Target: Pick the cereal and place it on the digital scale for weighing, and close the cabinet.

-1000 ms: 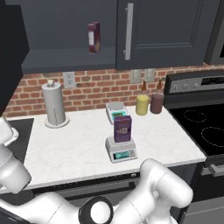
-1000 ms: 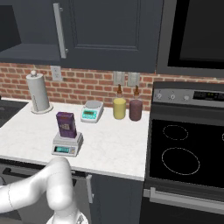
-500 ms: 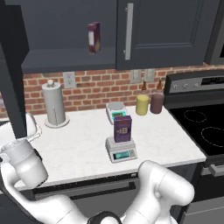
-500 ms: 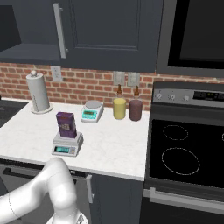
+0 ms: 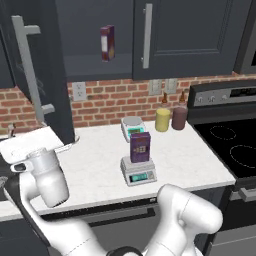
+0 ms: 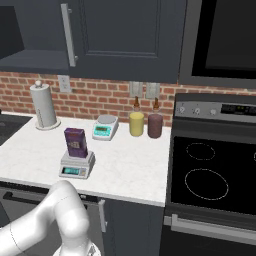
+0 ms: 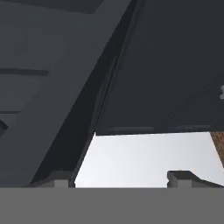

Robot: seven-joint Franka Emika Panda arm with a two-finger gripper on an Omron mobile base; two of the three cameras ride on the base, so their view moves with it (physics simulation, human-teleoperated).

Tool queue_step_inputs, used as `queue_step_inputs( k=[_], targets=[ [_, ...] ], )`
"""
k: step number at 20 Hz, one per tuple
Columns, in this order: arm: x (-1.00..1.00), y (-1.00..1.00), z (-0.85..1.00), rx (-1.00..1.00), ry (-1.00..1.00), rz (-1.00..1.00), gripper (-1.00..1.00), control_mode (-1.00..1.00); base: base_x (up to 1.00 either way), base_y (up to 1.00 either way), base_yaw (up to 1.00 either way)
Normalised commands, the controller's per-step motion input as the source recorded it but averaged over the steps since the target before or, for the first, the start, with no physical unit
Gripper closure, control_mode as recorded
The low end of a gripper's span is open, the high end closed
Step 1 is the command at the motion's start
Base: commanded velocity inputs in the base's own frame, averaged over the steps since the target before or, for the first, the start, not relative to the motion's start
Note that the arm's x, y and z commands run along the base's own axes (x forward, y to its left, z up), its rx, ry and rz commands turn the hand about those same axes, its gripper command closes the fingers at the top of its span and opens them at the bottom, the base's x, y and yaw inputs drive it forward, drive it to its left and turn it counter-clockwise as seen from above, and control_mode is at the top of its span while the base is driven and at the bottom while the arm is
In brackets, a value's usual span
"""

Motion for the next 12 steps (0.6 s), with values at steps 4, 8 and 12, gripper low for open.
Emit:
queue_step_inputs(
  k=[4, 8, 12],
  targets=[
    [0.0, -0.5, 0.55, 0.33, -0.26, -0.12, -1.0, -1.0, 0.0, 0.0, 0.0],
    [0.0, -0.53, 0.61, 0.36, -0.21, -0.09, -1.0, -1.0, 0.0, 0.0, 0.0],
    [0.03, -0.57, 0.62, 0.36, -0.16, -0.08, -1.0, -1.0, 0.0, 0.0, 0.0]
  ],
)
